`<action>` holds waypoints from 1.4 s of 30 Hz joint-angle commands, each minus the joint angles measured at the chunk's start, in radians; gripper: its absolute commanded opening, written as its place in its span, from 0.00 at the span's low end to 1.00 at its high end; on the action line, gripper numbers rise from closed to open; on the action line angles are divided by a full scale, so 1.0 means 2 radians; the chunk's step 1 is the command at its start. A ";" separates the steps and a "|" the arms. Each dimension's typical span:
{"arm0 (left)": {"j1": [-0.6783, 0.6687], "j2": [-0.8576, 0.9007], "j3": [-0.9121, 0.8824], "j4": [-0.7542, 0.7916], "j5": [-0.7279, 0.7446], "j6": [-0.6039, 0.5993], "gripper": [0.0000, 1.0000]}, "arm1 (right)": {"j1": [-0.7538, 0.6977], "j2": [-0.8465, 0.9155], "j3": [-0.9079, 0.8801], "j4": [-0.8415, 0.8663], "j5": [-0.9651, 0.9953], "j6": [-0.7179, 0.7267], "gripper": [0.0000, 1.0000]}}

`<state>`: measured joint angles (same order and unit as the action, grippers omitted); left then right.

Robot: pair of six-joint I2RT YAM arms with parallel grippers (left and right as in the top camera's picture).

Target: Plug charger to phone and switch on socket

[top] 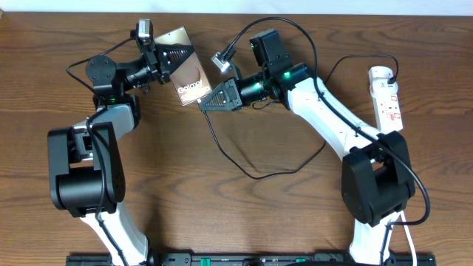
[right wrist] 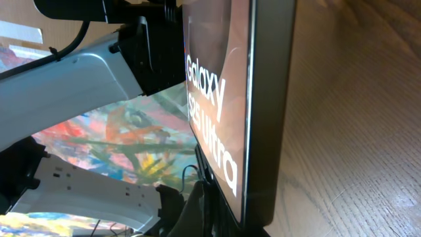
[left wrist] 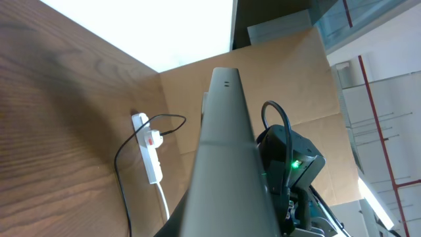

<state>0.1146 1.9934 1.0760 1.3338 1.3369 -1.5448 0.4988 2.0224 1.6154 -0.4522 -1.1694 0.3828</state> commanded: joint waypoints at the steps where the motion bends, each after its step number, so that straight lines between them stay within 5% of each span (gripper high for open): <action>1: -0.008 -0.010 0.011 0.006 0.055 0.003 0.07 | 0.004 0.002 0.004 0.008 0.017 0.003 0.01; 18: -0.008 -0.010 0.011 0.045 0.106 0.003 0.07 | -0.005 0.002 0.004 0.030 0.017 0.025 0.01; 42: -0.048 -0.010 0.011 0.045 0.080 -0.057 0.07 | 0.007 0.002 0.004 0.030 0.019 0.023 0.01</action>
<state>0.1078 1.9934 1.0855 1.4029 1.3499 -1.6081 0.5022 2.0224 1.6077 -0.4255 -1.2064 0.4294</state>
